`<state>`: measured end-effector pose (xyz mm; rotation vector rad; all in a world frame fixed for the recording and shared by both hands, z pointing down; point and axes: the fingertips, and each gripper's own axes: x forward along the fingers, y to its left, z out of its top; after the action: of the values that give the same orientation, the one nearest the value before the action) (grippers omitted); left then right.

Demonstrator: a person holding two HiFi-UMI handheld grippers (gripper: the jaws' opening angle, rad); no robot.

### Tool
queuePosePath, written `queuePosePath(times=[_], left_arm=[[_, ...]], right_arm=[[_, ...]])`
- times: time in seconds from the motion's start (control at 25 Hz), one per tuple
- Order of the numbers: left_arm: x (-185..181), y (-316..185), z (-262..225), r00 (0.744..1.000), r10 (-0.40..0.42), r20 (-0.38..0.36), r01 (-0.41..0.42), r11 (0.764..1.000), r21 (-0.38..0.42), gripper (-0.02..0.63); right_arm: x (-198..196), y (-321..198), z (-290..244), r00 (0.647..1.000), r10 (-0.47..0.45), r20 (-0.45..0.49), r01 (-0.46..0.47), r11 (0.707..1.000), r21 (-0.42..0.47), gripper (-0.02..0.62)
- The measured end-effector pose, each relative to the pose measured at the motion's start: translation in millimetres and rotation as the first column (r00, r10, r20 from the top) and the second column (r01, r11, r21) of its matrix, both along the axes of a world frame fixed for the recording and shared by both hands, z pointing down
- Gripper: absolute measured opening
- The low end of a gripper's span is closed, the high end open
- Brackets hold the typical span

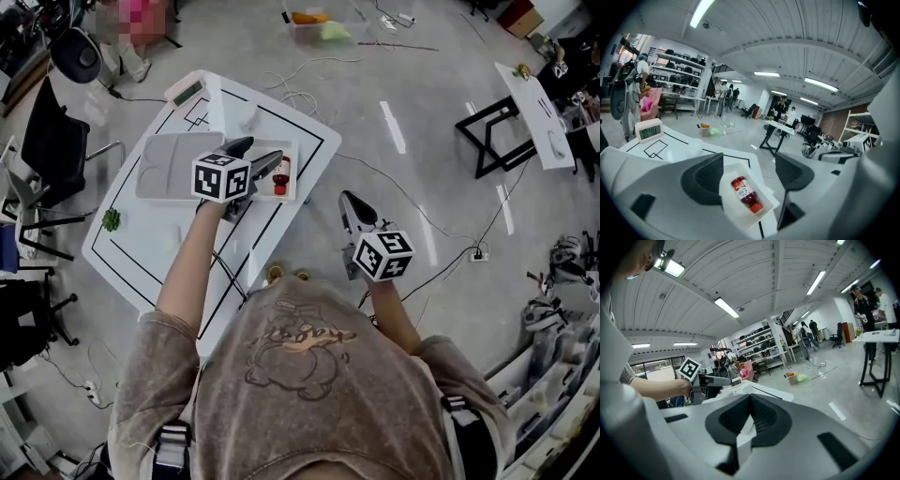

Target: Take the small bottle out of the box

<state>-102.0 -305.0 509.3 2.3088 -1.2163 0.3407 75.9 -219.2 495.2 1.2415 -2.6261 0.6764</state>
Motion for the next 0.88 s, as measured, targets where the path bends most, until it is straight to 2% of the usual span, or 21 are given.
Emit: queuePosePath(times=[0.36,0.72,0.88], left_arm=[[15.2,-3.0,59.7,0.988,0.123,0.096,-0.107,0.982,-0.156,0.360],[22.7,3.1,108.7,0.944,0.257,0.209,-0.197,0.943,-0.270,0.359],[27.7,4.6,120.1,0.928,0.301,0.217,-0.231,0.927,-0.297,0.359]], right_arm=[[14.5,-3.6,-0.3,0.999,0.045,-0.007,-0.045,0.999,0.001,-0.003],[35.0,-2.1,1.6,0.995,0.098,-0.016,-0.098,0.995,-0.007,-0.004],[43.6,-3.4,1.3,0.993,0.121,-0.020,-0.121,0.993,-0.008,-0.004]])
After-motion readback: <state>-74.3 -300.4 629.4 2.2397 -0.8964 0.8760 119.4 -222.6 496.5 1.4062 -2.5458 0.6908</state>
